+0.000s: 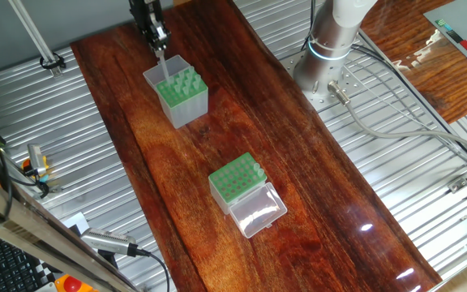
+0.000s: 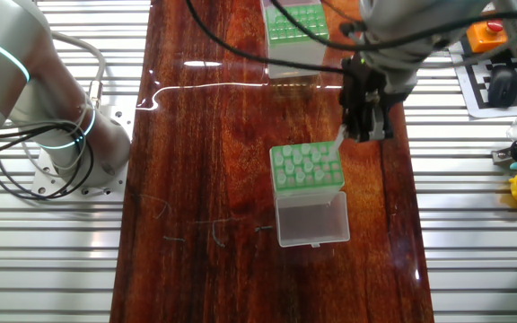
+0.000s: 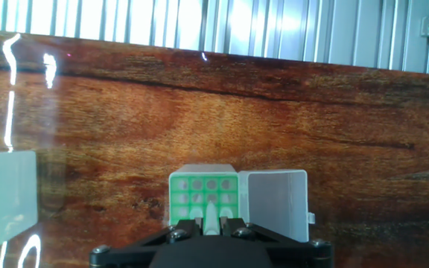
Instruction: Transfer all large pipette tips from one holder to another
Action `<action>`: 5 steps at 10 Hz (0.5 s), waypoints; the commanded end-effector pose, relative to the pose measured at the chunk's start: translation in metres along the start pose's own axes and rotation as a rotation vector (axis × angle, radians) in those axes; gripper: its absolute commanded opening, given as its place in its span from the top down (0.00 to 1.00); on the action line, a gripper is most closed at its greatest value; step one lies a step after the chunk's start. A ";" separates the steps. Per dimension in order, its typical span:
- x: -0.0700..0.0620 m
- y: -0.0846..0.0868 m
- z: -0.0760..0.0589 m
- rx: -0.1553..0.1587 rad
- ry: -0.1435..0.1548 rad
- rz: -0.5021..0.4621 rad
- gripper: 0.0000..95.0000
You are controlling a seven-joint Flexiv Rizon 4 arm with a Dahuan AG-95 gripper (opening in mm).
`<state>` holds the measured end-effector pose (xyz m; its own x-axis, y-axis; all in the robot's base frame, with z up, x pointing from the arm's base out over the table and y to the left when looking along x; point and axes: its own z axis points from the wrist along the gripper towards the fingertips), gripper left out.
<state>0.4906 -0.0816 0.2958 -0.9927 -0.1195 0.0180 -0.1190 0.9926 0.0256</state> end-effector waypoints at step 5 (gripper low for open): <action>0.000 -0.001 0.001 0.004 0.001 -0.133 1.00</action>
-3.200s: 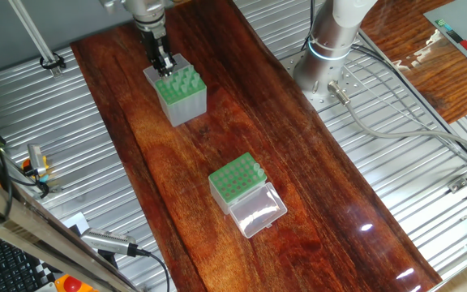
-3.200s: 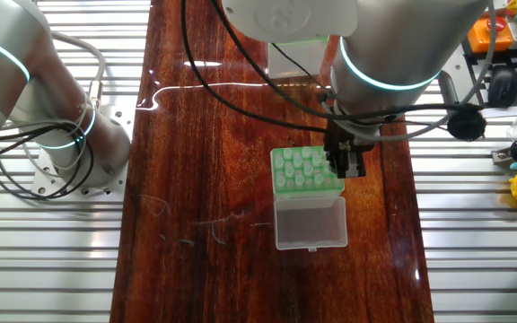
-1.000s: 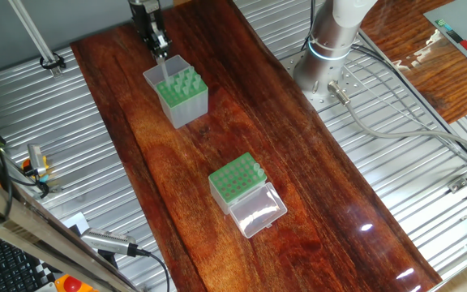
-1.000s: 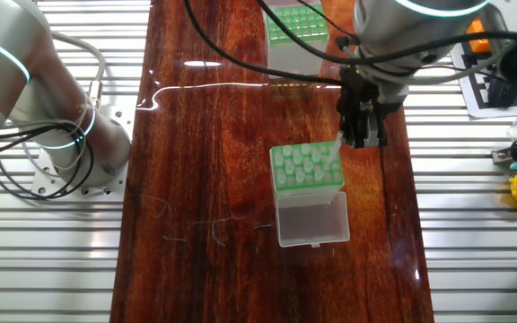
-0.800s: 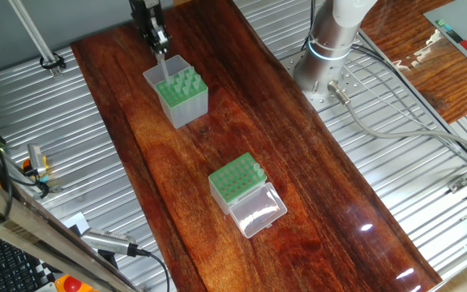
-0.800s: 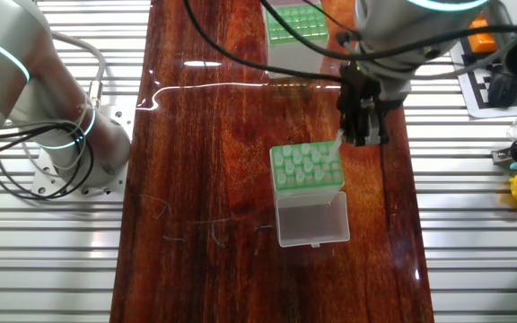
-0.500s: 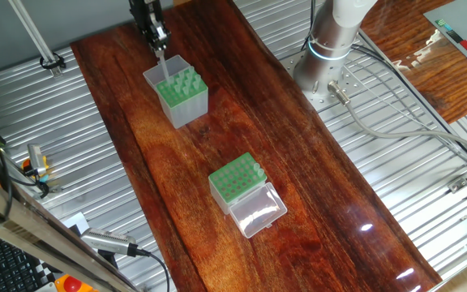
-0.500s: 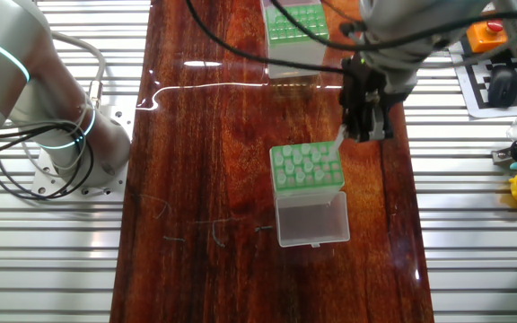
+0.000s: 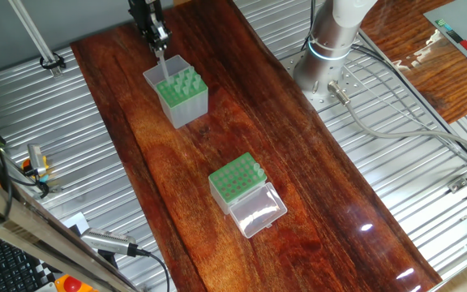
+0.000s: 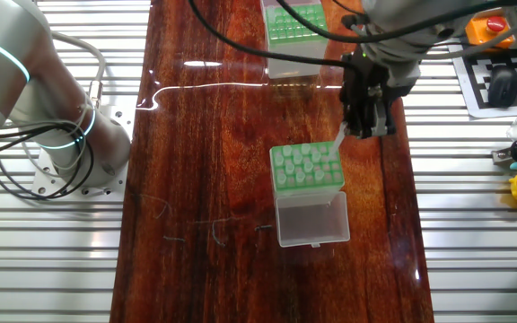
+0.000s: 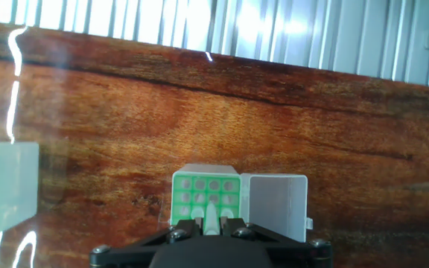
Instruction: Transfer all large pipette tips from one holder to another
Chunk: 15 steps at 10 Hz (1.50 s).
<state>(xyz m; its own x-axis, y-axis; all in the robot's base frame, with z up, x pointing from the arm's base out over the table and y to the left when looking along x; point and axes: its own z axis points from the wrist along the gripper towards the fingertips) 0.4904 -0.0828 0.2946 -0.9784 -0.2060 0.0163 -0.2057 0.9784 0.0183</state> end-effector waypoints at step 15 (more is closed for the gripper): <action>-0.011 0.144 0.007 -0.035 0.020 -0.101 1.00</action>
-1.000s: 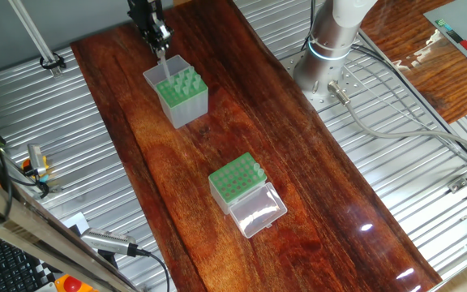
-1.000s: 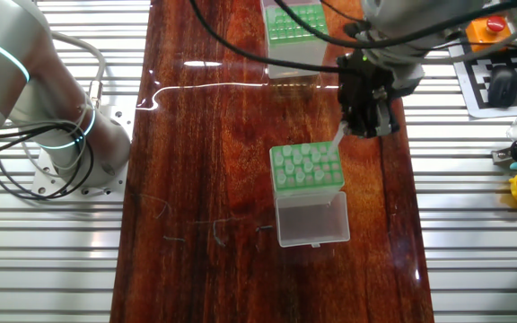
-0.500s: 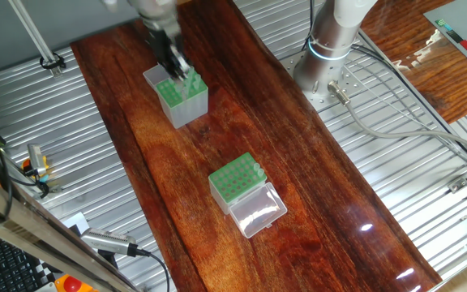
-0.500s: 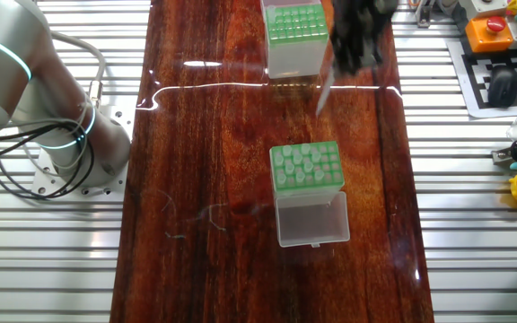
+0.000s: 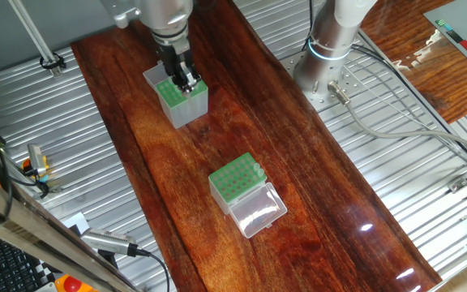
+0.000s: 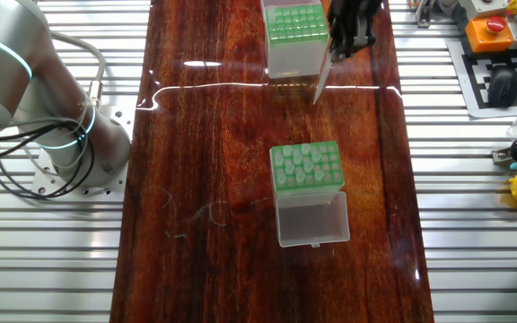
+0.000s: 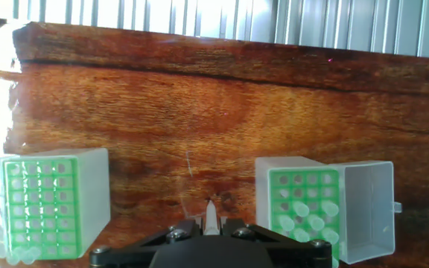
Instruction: Transfer all large pipette tips from one holder to another
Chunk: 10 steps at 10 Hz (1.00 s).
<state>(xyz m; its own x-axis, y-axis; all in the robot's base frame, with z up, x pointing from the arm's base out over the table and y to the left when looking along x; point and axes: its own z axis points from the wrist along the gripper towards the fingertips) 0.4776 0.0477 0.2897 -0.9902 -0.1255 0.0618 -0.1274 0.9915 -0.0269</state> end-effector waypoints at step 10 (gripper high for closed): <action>0.016 0.092 -0.003 -0.065 -0.039 -0.187 1.00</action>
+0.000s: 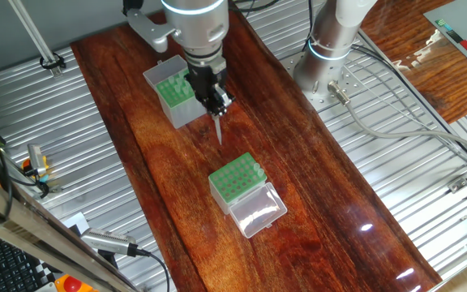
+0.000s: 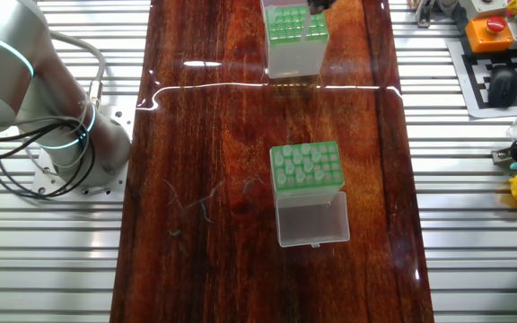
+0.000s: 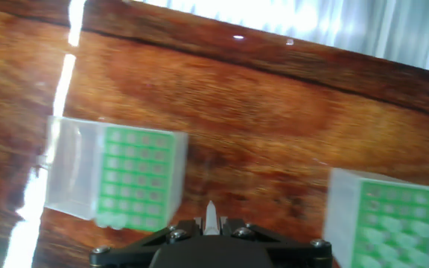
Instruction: Transfer all large pipette tips from one holder to another
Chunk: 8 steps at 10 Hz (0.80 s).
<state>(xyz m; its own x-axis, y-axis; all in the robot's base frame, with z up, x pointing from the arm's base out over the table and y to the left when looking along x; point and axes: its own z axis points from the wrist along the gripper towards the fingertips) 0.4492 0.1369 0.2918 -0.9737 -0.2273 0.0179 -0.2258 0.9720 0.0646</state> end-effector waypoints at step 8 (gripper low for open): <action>0.014 0.065 -0.011 0.038 0.021 -0.003 1.00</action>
<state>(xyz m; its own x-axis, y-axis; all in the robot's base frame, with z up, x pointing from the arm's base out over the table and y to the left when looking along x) 0.4225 0.1975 0.3073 -0.9662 -0.2537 0.0452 -0.2523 0.9670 0.0346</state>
